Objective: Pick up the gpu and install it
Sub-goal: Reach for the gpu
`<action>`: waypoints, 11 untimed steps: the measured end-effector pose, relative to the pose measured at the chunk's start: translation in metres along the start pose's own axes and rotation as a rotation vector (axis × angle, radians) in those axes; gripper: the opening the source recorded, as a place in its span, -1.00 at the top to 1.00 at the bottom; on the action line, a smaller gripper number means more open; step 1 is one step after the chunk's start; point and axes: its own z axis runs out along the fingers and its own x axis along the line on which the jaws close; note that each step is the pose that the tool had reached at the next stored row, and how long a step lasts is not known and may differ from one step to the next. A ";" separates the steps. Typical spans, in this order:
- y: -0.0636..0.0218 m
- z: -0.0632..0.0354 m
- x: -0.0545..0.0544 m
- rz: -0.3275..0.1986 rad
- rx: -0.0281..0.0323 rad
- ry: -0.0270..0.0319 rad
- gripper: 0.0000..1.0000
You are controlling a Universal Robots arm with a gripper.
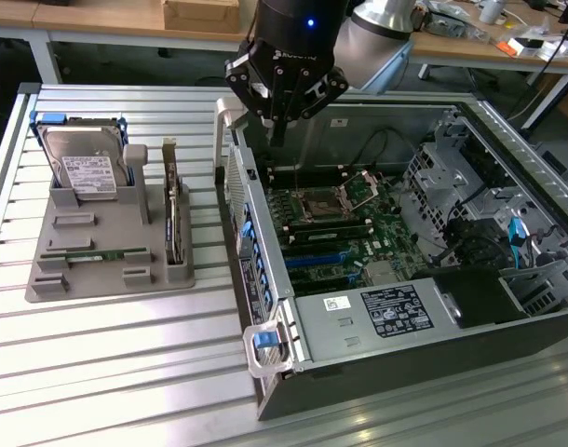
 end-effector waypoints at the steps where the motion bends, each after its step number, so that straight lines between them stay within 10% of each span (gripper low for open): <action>1: 0.0000 0.0000 0.001 0.000 0.0001 0.0000 0.75; 11: -0.0009 -0.0001 0.012 0.000 0.0006 0.0000 0.75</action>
